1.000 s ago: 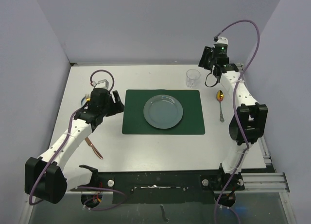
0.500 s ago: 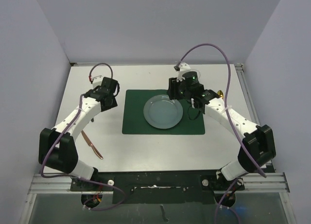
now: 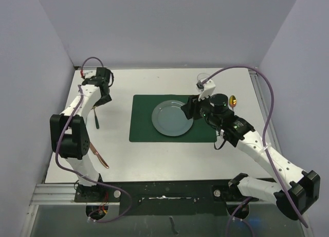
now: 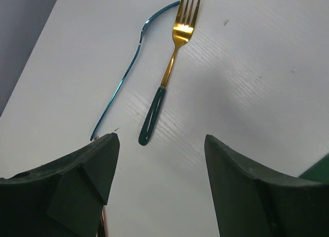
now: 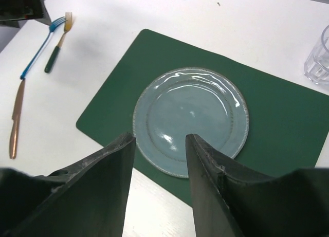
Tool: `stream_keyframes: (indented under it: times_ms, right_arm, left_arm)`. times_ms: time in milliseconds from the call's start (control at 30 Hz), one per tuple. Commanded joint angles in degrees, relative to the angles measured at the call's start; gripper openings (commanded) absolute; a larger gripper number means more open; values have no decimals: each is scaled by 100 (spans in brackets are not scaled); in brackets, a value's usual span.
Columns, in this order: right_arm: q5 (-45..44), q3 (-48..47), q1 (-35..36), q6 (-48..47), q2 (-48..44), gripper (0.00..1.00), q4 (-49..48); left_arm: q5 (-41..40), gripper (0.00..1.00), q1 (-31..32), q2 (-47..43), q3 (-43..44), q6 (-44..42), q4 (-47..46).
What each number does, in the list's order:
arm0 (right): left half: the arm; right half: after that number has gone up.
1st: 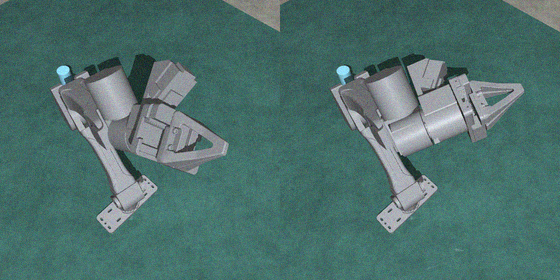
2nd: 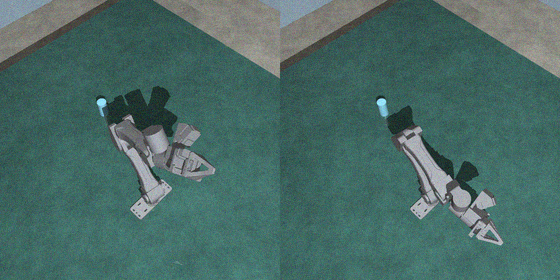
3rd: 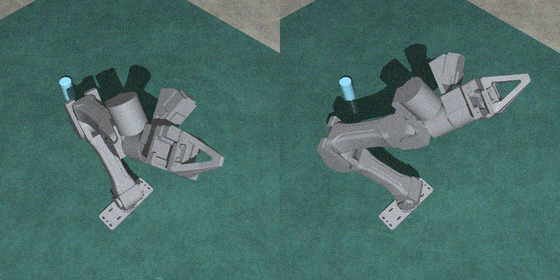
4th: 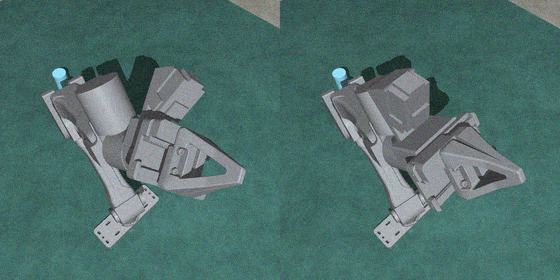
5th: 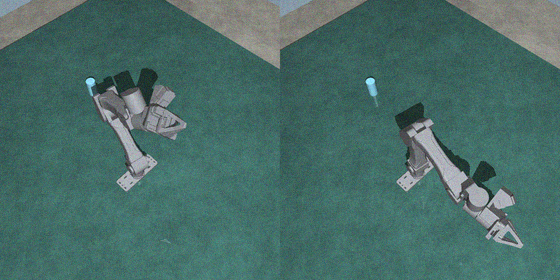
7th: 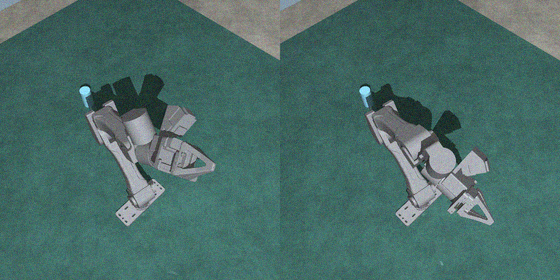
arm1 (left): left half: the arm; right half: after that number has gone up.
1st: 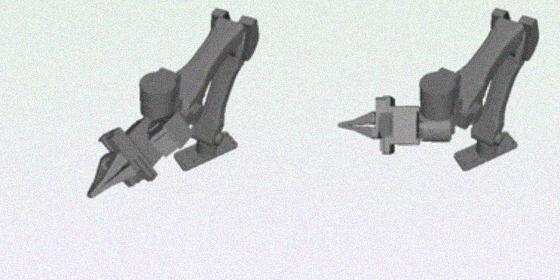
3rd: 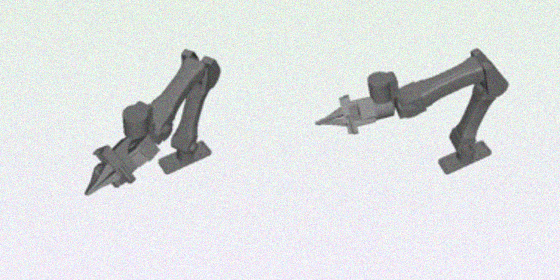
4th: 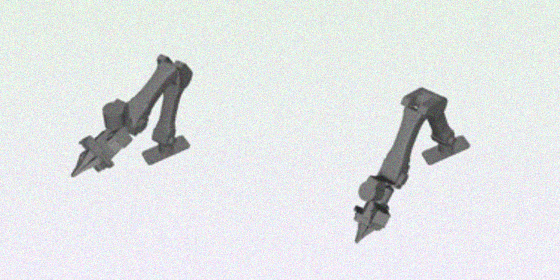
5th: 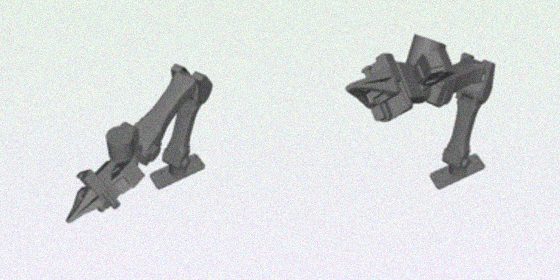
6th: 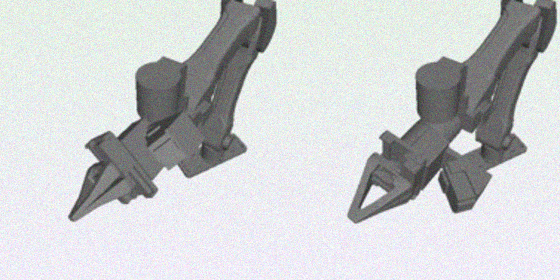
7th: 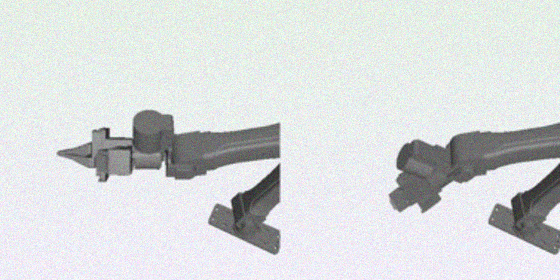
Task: Set the dinner table for one person
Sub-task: Pick up the fork at the center of the board.
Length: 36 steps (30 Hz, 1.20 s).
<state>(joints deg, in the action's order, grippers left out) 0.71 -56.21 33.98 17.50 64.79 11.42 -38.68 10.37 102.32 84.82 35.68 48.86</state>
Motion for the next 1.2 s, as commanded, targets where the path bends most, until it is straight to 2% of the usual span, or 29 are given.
stream_keyframes:
  times_ms: [0, 100, 233, 333, 400, 833, 933, 1167]
  right_arm:
    - [132, 141, 127, 144, -658, 44, -187]
    - [189, 294, 193, 198, -1065, 44, -124]
    - [-111, 486, 209, 190, -1342, 44, -79]
    - [-232, 420, 215, 104, -1268, 44, 35]
    - [-176, 372, 219, 88, -1166, 43, 45]
    - [-146, 111, 267, 272, -666, 42, 122]
    - [-148, 90, 284, 304, -657, 42, 66]
    - [-143, 75, 296, 299, -518, 42, 79]
  left_arm:
    - [1499, 66, -976, -52, 327, -248, -369]
    - [2006, 66, -1549, -194, 354, -333, -433]
    - [1583, 66, -1896, -278, 508, -451, -165]
    - [1211, 66, -1914, -213, 506, -584, -104]
    - [1235, 66, -1916, -40, 481, -638, -119]
    - [3749, 64, -1916, 218, -394, -174, -1531]
    - [3716, 64, -1916, 291, -386, -176, -1534]
    - [2924, 63, -1898, 352, -547, -280, -1433]
